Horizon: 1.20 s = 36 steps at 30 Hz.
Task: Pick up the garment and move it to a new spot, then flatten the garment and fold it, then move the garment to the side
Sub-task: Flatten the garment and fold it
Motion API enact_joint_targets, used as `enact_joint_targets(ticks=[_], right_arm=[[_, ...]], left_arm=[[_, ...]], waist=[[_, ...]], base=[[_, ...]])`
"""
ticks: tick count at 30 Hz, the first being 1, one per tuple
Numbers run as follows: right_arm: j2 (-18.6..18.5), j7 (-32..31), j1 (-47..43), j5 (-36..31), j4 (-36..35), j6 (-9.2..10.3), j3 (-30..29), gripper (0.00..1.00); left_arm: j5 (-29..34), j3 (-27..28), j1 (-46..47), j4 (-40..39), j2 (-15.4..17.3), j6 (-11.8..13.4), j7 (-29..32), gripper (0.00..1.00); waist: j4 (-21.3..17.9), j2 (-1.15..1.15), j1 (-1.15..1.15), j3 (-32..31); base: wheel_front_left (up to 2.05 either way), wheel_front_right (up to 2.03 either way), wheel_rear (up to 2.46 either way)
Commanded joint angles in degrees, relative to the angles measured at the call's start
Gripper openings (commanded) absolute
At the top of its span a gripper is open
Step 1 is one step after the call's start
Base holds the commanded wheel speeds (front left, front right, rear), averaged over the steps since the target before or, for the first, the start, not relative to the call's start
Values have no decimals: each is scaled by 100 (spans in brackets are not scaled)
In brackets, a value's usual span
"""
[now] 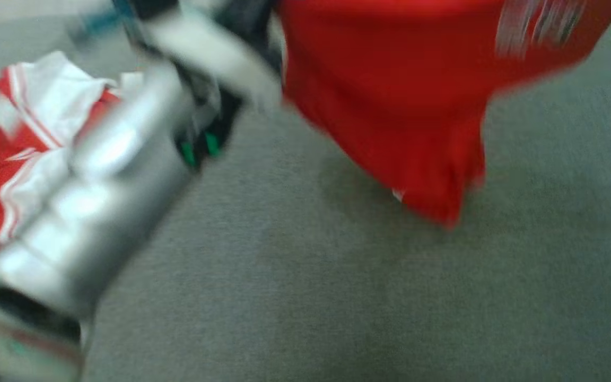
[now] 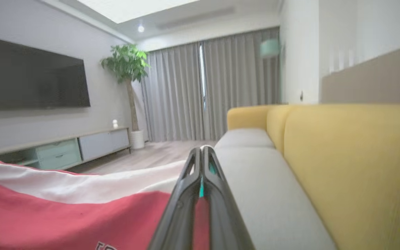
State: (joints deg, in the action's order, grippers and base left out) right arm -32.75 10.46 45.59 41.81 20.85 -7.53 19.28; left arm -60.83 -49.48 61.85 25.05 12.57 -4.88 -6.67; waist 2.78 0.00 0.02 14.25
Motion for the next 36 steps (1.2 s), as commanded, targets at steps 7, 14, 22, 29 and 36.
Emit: enact_joint_targets(ticks=[7,14,22,29,36], right_arm=[[-125,325,1504,-514,-73,4,-414,0],[-52,394,1453,-712,-167,4,-529,0],[213,375,-668,-610,-342,4,-656,0],[659,235,-3067,-588,-990,4,-1210,0],[905,-476,-5280,-586,-2334,4,-1945,0]], left_arm=[[221,499,1691,529,-170,-202,-426,0],[122,466,1292,889,-298,-255,-770,0],[-65,-130,-787,654,-165,-259,-827,0],[870,412,-3030,119,-192,-259,-831,0],[1703,793,-5003,-416,-181,-256,-832,0]], waist=[[-477,0,-2,548],[-489,0,-2,431],[-396,0,-2,196],[-344,0,-2,-246],[-339,0,-2,-877]], base=[[0,0,0],[0,0,0],[0,0,0],[0,0,0],[0,0,0]])
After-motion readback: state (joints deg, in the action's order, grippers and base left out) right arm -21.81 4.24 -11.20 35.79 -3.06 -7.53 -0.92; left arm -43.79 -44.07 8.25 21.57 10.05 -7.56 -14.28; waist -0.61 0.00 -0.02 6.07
